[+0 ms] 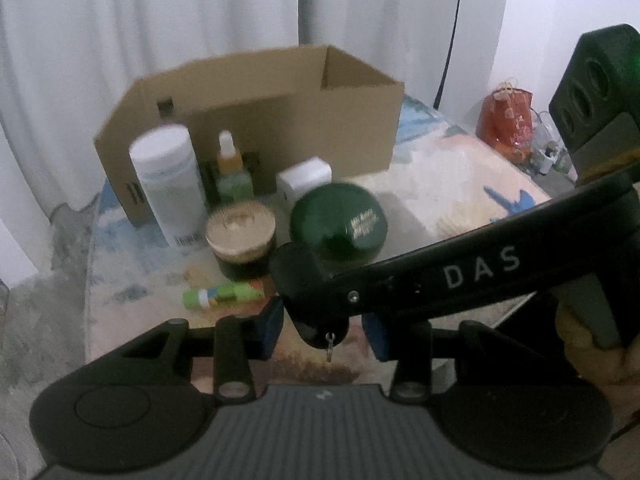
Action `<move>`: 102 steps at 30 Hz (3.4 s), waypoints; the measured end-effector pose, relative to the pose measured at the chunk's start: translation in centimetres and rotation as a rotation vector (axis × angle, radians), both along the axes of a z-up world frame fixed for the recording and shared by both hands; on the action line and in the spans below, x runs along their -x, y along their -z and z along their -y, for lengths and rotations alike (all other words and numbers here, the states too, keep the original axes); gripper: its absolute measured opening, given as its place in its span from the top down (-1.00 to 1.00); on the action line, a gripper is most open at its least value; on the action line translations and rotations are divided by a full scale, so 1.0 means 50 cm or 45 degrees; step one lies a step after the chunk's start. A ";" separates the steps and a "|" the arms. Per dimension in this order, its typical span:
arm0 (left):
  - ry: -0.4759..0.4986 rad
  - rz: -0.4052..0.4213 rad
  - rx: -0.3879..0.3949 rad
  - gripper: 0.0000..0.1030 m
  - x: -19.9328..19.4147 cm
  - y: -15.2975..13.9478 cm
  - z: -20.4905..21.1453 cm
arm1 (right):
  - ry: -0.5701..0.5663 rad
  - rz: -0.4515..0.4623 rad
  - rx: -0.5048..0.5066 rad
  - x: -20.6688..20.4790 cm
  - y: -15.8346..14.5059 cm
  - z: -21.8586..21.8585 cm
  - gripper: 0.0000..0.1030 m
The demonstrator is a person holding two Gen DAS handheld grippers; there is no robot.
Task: Organize rigid objects
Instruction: 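Lift the black cylinder with the right gripper and lower it into the box, then open the right gripper to release the cylinder and withdraw, then reach the right gripper to the green-and-white glue stick and close on it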
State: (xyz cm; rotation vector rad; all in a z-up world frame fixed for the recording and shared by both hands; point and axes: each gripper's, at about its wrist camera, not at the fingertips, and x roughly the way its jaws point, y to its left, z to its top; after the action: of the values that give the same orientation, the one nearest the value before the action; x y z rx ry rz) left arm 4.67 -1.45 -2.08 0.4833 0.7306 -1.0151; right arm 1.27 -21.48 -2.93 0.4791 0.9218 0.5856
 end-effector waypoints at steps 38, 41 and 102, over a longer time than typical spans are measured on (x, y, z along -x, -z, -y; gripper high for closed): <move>0.077 -0.077 -0.362 0.17 -0.385 -0.083 0.431 | 0.008 -0.270 -0.080 -0.500 -0.057 0.122 0.43; 0.089 -0.087 -0.400 0.18 -0.385 -0.064 0.423 | 0.002 -0.349 -0.095 -0.522 -0.024 0.130 0.43; -0.015 -0.105 0.064 -0.23 -0.164 0.047 -0.095 | 0.264 -0.072 -0.002 0.016 0.040 -0.015 0.18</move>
State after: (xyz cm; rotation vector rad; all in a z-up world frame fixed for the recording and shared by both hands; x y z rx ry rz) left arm 12.89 3.28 -4.43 0.3947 0.7786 -1.0447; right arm 0.45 -20.74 -4.95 0.5871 0.9124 0.3860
